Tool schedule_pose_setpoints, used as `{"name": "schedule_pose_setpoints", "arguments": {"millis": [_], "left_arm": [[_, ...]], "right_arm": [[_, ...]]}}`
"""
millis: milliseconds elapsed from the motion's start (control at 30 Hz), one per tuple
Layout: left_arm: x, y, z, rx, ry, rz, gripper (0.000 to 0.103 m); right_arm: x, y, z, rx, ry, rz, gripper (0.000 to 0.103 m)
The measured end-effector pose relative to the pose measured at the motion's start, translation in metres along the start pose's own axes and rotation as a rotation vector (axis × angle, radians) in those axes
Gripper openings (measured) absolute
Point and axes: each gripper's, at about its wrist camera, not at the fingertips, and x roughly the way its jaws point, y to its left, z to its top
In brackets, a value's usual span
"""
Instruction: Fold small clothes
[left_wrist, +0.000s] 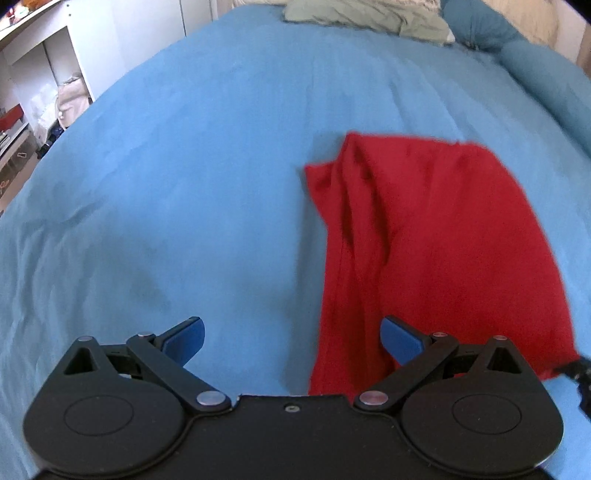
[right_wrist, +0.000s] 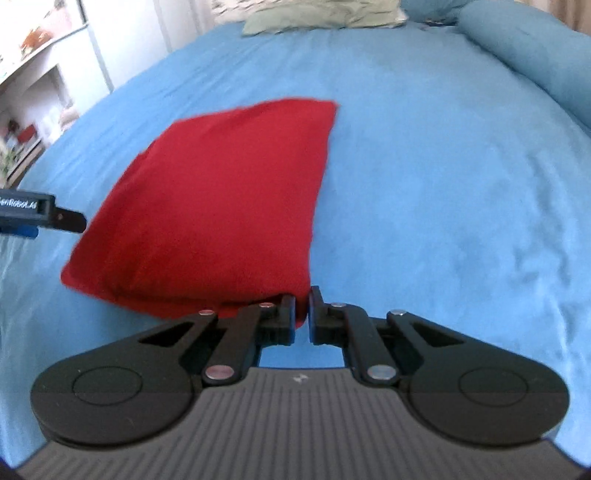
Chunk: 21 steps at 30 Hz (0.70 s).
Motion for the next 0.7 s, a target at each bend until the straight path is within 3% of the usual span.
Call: {"name": "schedule_pose_setpoints", "arguments": {"millis": [167, 200, 267, 433, 500, 533, 700], "left_arm": [[0.01, -0.003, -0.01, 0.043, 0.015, 0.023, 0.103], [0.014, -0.005, -0.011, 0.057, 0.028, 0.035, 0.103], [0.022, -0.006, -0.013, 0.072, 0.047, 0.047, 0.103], [0.012, -0.005, -0.004, 0.085, 0.05, 0.057, 0.101], [-0.006, -0.003, 0.005, 0.082, 0.01, 0.035, 0.102], [-0.015, -0.002, 0.012, 0.082, -0.016, 0.018, 0.103], [-0.025, -0.001, 0.066, 0.096, -0.084, -0.103, 0.103]], "right_arm": [[-0.003, 0.002, -0.002, -0.046, 0.02, 0.02, 0.027], [-0.006, 0.0, -0.002, -0.051, 0.02, 0.014, 0.032], [-0.008, -0.001, 0.003, -0.049, 0.016, 0.009, 0.066], [-0.027, -0.012, 0.011, -0.047, -0.013, 0.033, 0.074], [-0.037, -0.019, 0.022, -0.031, -0.012, 0.054, 0.088], [-0.04, -0.023, 0.031, -0.014, -0.016, 0.071, 0.1], [-0.042, -0.042, 0.085, 0.05, -0.042, 0.158, 0.103]]}}
